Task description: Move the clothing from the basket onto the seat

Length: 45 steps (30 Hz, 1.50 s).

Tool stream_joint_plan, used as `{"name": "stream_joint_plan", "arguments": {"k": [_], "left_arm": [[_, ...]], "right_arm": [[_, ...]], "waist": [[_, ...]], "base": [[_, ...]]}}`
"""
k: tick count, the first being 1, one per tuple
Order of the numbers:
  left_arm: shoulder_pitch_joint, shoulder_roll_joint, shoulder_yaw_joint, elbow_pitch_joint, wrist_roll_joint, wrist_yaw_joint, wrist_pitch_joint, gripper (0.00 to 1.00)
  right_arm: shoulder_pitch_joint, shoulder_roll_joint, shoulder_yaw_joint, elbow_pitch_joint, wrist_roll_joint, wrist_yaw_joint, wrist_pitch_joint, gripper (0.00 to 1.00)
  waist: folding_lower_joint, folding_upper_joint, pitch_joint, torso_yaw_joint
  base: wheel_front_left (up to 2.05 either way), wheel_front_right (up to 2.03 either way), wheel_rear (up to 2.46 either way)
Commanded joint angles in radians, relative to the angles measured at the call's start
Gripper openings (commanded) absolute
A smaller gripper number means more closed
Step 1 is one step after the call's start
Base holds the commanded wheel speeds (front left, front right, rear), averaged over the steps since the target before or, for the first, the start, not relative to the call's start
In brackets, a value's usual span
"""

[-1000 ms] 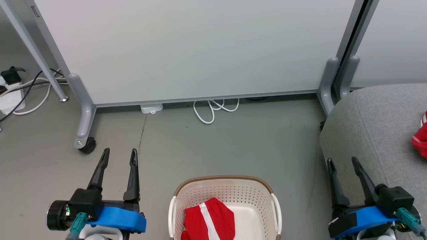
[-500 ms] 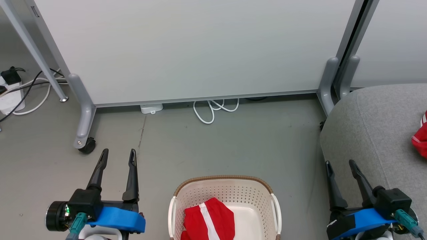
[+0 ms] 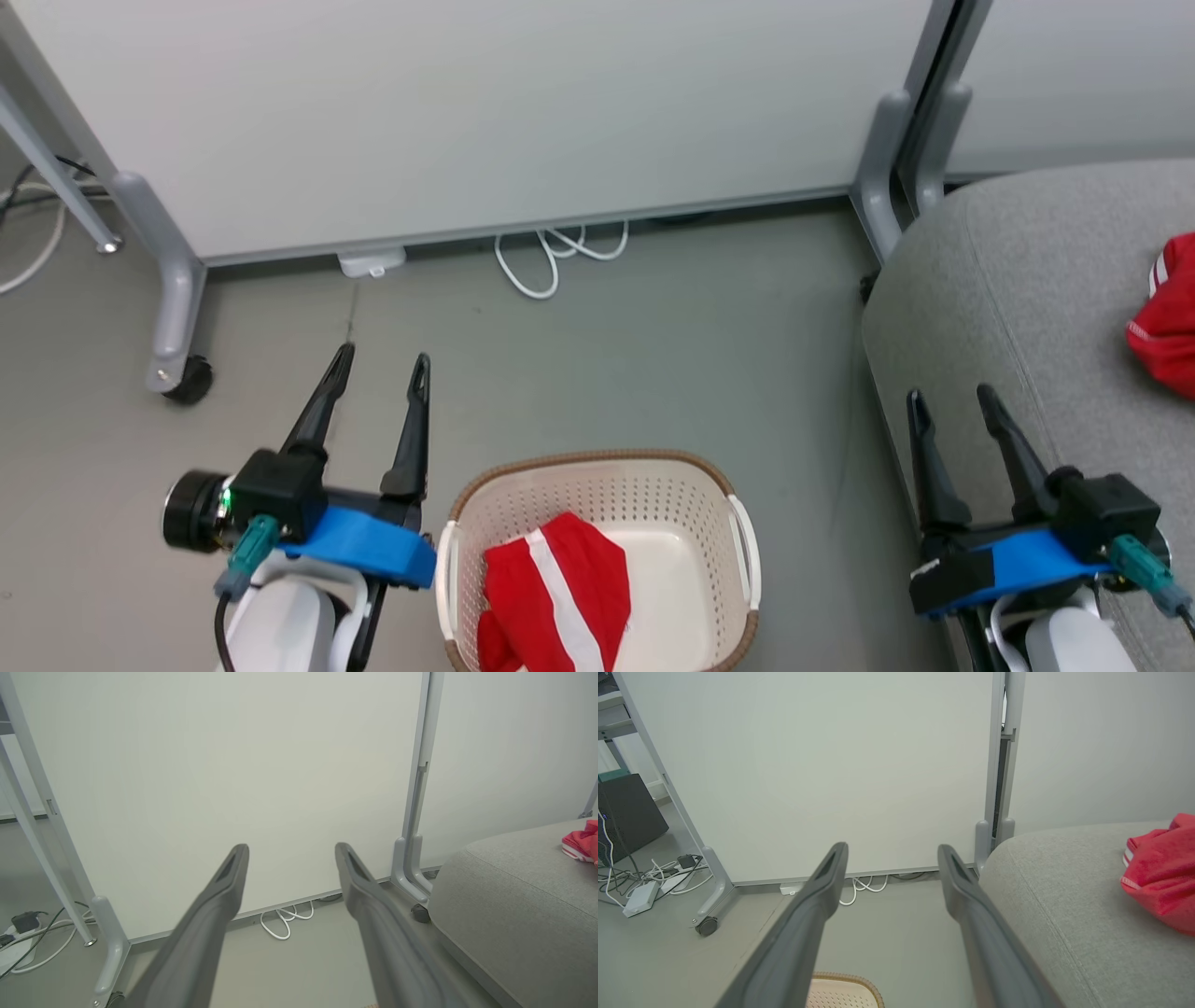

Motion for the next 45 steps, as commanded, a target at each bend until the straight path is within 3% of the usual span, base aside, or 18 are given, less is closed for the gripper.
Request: {"name": "stream_joint_plan", "arguments": {"k": [1, 10, 20, 27, 36, 45], "left_arm": [[-0.043, 0.018, -0.023, 0.016, -0.004, -0.002, -0.003, 1.00], [-0.292, 0.132, -0.272, 0.196, -0.056, -0.002, -0.003, 1.00], [-0.486, 0.203, -0.530, 0.386, -0.115, -0.002, -0.003, 1.00], [-0.596, 0.220, -0.749, 0.535, -0.156, -0.002, -0.003, 1.00], [-0.727, 0.203, -1.024, 0.730, -0.231, -0.002, 0.029, 1.00], [-0.798, 0.209, -1.118, 0.849, -0.216, -0.002, 0.151, 1.00]], "right_arm": [[-0.028, 0.000, 0.001, -0.010, -0.006, 0.000, 0.000, 1.00], [-0.158, 0.000, 0.000, -0.049, -0.019, 0.000, 0.000, 1.00], [-0.246, 0.001, 0.007, -0.074, -0.006, 0.000, 0.000, 1.00], [-0.299, 0.001, 0.022, -0.100, 0.008, 0.000, 0.000, 1.00], [-0.363, 0.000, 0.045, -0.137, 0.026, 0.000, 0.000, 1.00], [-0.395, 0.000, 0.055, -0.182, 0.041, 0.000, 0.000, 1.00]], "waist": [[0.0000, -0.0001, 0.053, -0.033], [0.0000, -0.0001, 0.261, -0.120], [0.0000, -0.0001, 0.407, -0.176], [0.0000, -0.0001, 0.509, -0.207], [0.0000, -0.0001, 0.642, -0.236], [0.0000, -0.0001, 0.755, -0.264]], "base": [[0.00, 0.00, 0.00], [0.00, 0.00, 0.00], [0.00, 0.00, 0.00], [0.00, 0.00, 0.00], [0.00, 0.00, 0.00], [0.00, 0.00, 0.00]]}}
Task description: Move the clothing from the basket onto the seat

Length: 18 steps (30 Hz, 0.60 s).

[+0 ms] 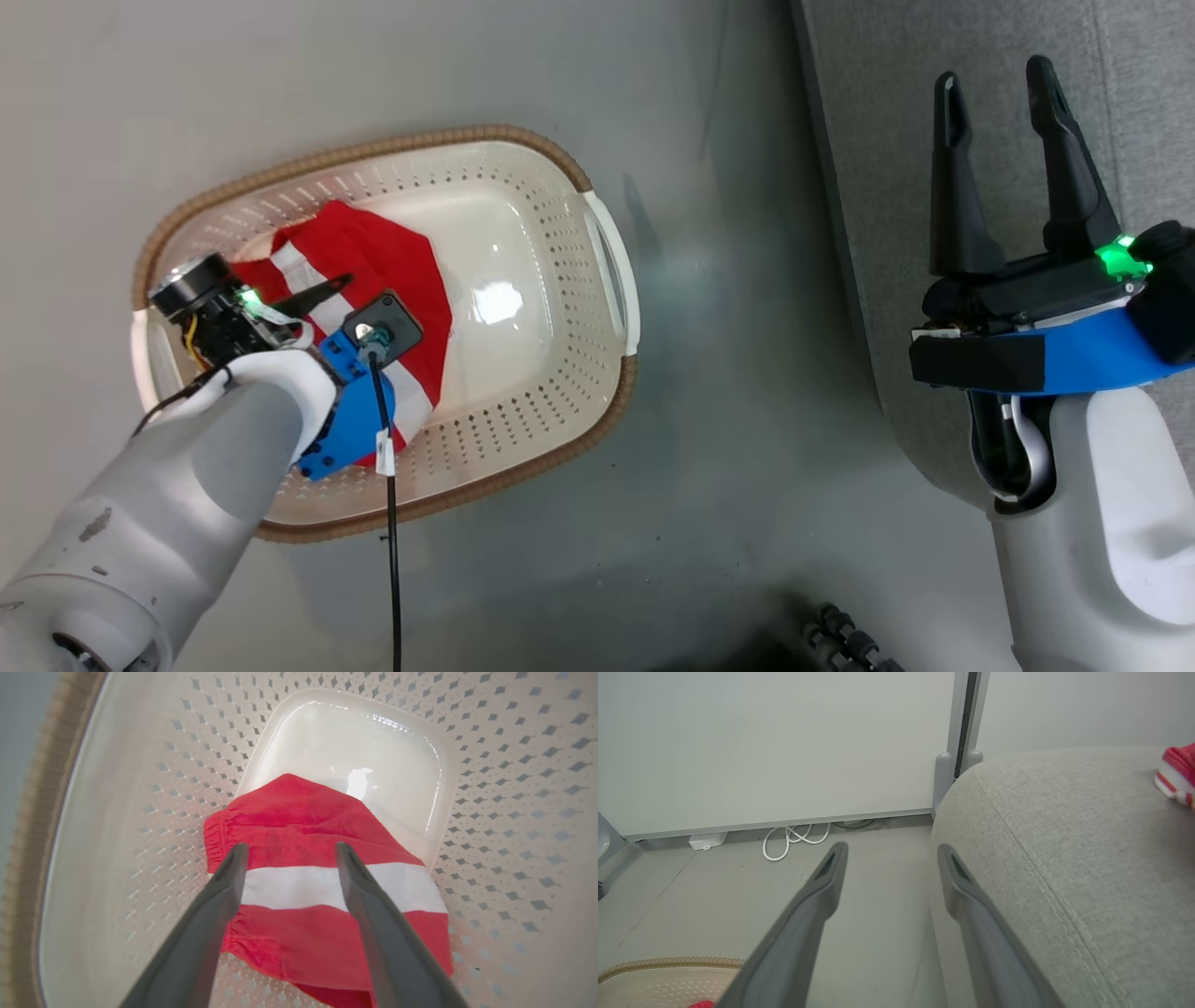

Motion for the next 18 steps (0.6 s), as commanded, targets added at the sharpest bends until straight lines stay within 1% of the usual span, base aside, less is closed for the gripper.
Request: {"name": "stream_joint_plan", "arguments": {"k": [1, 9, 18], "left_arm": [[-0.022, 0.006, -0.003, 0.006, 0.007, -0.001, 0.012, 1.00], [-0.059, 0.015, -0.006, 0.026, 0.089, -0.001, 0.089, 1.00], [-0.098, 0.006, -0.006, 0.068, 0.130, -0.001, 0.144, 1.00]], "right_arm": [[-0.026, 0.001, 0.002, -0.010, 0.008, 0.000, 0.000, 1.00], [-0.051, 0.001, 0.016, -0.067, 0.016, 0.000, 0.000, 1.00], [-0.038, 0.001, 0.022, -0.163, 0.006, 0.000, 0.000, 1.00]], "waist": [[-0.0002, 0.0000, 0.038, -0.014], [-0.0002, 0.0000, 0.142, -0.018], [-0.0002, 0.0000, 0.220, -0.021]], "base": [[0.00, 0.00, 0.00], [0.00, 0.00, 0.00], [0.00, 0.00, 0.00]]}}
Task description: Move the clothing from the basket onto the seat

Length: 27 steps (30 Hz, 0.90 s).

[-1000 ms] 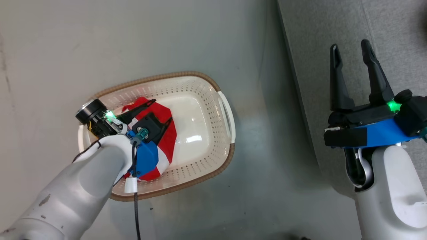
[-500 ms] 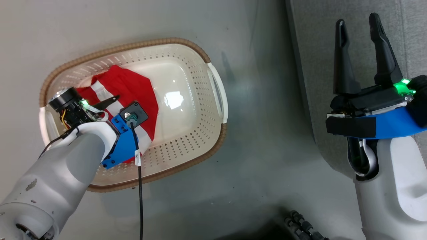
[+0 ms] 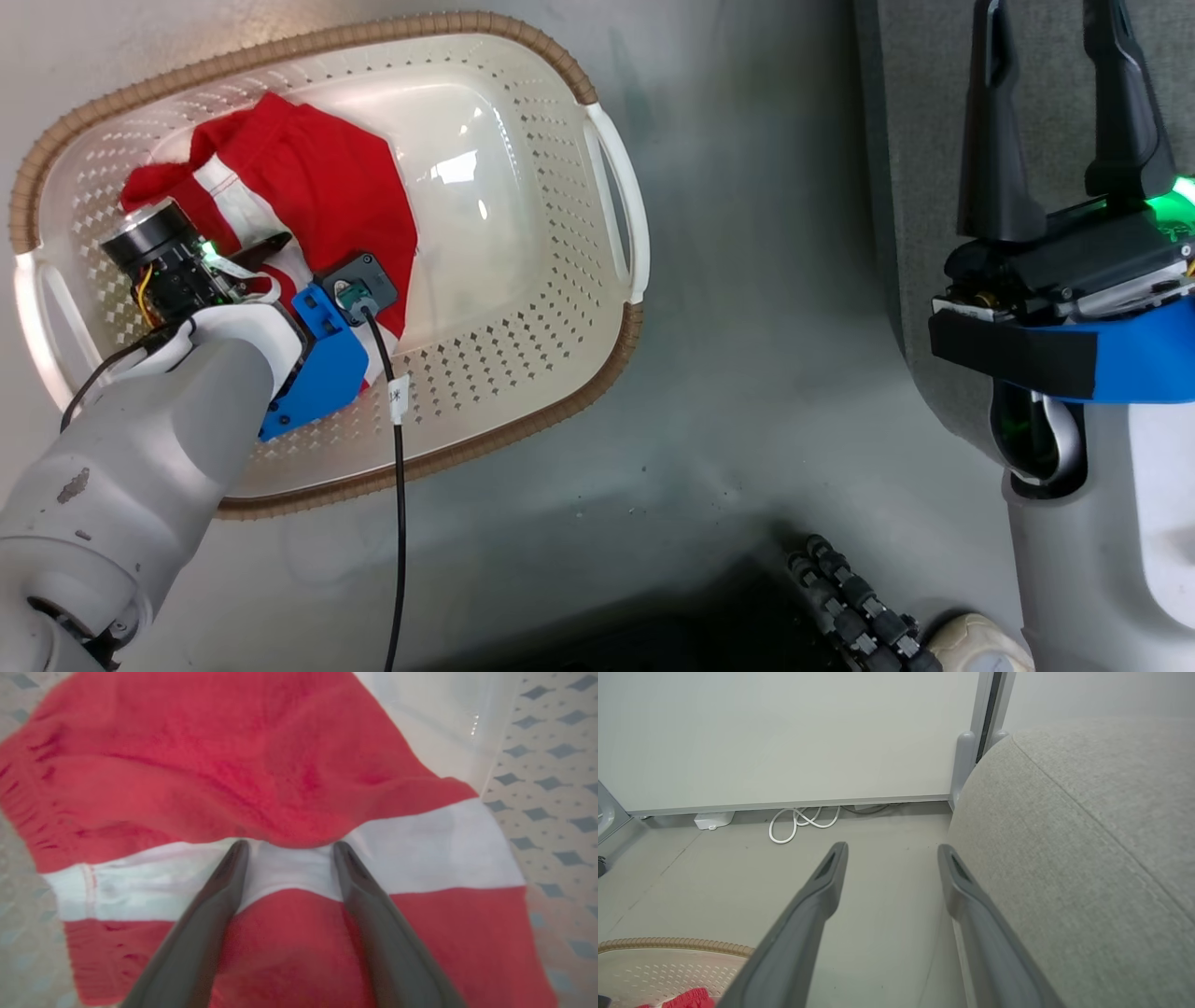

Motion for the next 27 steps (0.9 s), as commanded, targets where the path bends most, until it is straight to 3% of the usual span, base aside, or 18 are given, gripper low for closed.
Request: {"name": "stream_joint_plan", "arguments": {"k": [1, 8, 9, 11, 27], "left_arm": [[-0.023, 0.001, -0.003, 0.009, 0.012, -0.001, 0.007, 1.00], [-0.039, -0.012, -0.003, 0.029, 0.021, -0.001, 0.032, 1.00], [-0.039, -0.014, -0.003, 0.032, 0.024, -0.001, 0.038, 0.53], [-0.041, -0.019, -0.003, 0.033, 0.028, -0.001, 0.043, 0.00], [-0.030, -0.069, -0.003, 0.014, 0.004, -0.001, 0.031, 0.00]], "right_arm": [[0.001, 0.001, -0.003, -0.012, -0.003, 0.000, 0.000, 1.00], [0.013, 0.001, -0.012, -0.044, -0.009, 0.000, 0.000, 1.00], [0.015, 0.001, -0.012, -0.047, -0.009, 0.000, 0.000, 1.00], [0.017, 0.001, -0.014, -0.050, -0.010, 0.000, 0.000, 1.00], [0.007, 0.001, -0.029, -0.027, -0.016, 0.000, 0.000, 1.00]], "waist": [[-0.0001, 0.0000, 0.014, -0.001], [-0.0001, 0.0000, 0.033, -0.003], [-0.0001, 0.0000, 0.033, -0.003], [-0.0001, 0.0000, 0.034, -0.001], [-0.0001, 0.0000, -0.013, 0.025]], "base": [[0.00, 0.00, 0.00], [0.00, 0.00, 0.00], [0.00, 0.00, 0.00], [0.00, 0.00, 0.00], [0.00, 0.00, 0.00]]}}
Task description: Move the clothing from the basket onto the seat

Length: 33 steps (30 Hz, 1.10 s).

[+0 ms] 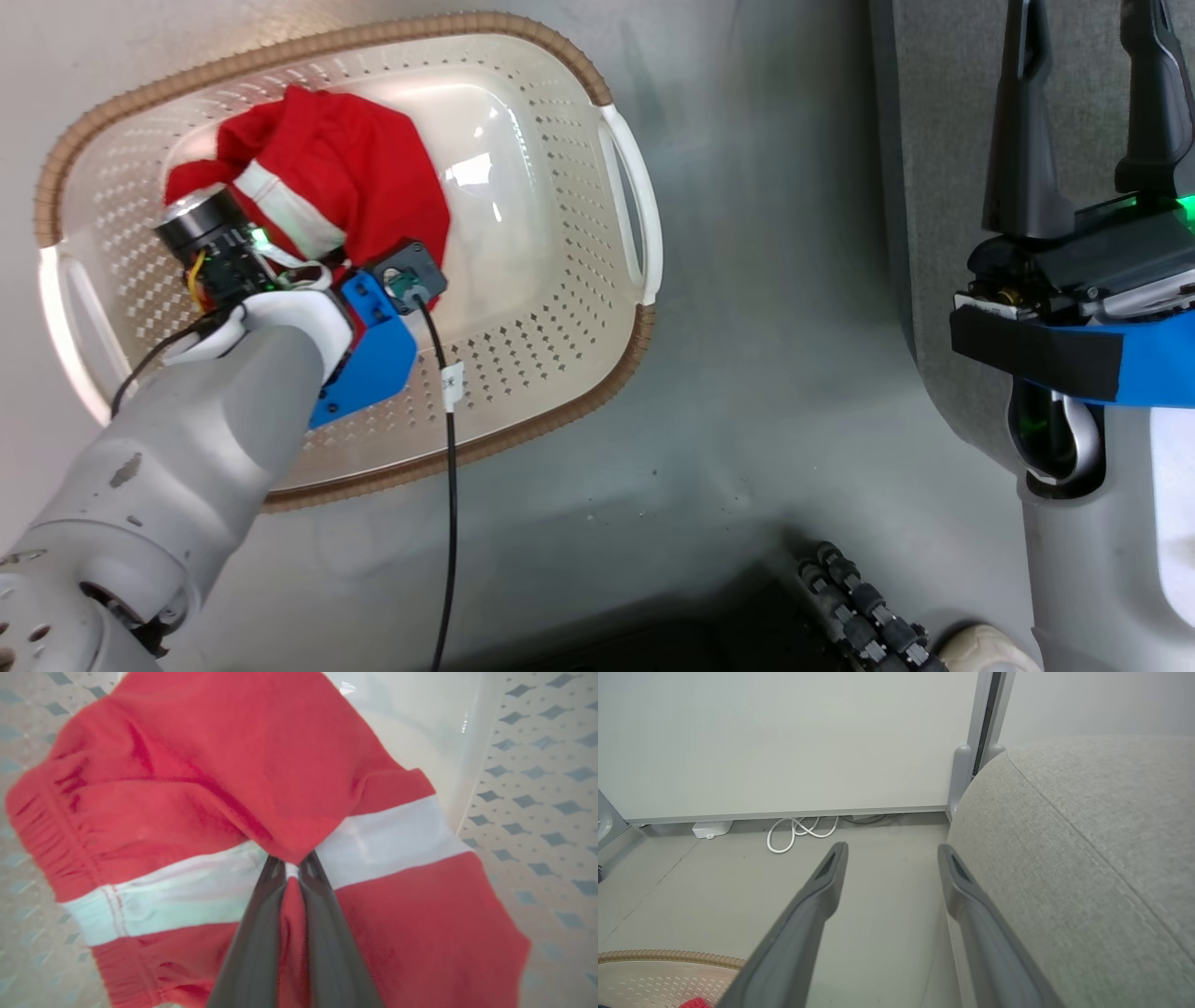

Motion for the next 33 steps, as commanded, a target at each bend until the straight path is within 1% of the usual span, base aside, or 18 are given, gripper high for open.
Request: {"name": "stream_joint_plan", "arguments": {"k": [1, 5, 8, 11, 16, 29, 33], "left_arm": [[-0.009, -0.008, -0.003, -0.007, -0.008, -0.001, -0.009, 0.00], [-0.009, -0.030, -0.003, -0.018, -0.021, -0.001, -0.022, 0.00], [-0.010, -0.029, -0.003, -0.029, -0.037, -0.001, -0.055, 0.00], [-0.006, -0.045, -0.003, -0.043, -0.063, -0.001, -0.090, 0.00], [0.004, -0.057, -0.002, -0.052, -0.141, -0.001, -0.145, 0.00], [0.054, -0.104, -0.002, -0.079, -0.246, -0.001, -0.292, 0.00], [0.063, -0.112, -0.001, -0.093, -0.287, -0.001, -0.322, 0.00]], "right_arm": [[0.001, 0.001, -0.005, 0.005, -0.004, 0.000, 0.000, 1.00], [-0.001, 0.001, -0.006, 0.004, -0.010, 0.000, 0.000, 1.00], [-0.003, 0.001, -0.008, 0.003, -0.016, 0.000, 0.000, 1.00], [-0.003, 0.000, -0.010, 0.009, -0.024, 0.000, 0.000, 1.00], [0.000, 0.000, -0.012, 0.021, -0.035, 0.000, 0.000, 1.00], [0.067, 0.000, -0.033, 0.089, -0.064, 0.000, 0.000, 1.00], [0.089, 0.000, -0.039, 0.118, -0.070, 0.000, 0.000, 1.00]], "waist": [[0.0000, 0.0000, -0.015, 0.011], [0.0000, 0.0000, -0.038, 0.024], [0.0000, 0.0000, -0.063, 0.040], [0.0000, 0.0000, -0.093, 0.057], [0.0000, 0.0000, -0.153, 0.082], [0.0000, 0.0000, -0.366, 0.148], [0.0000, 0.0000, -0.437, 0.166]], "base": [[0.00, 0.00, 0.00], [0.00, 0.00, 0.00], [0.00, 0.00, 0.00], [0.00, 0.00, 0.00], [0.00, 0.00, 0.00], [0.00, 0.00, 0.00], [0.00, 0.00, 0.00]]}}
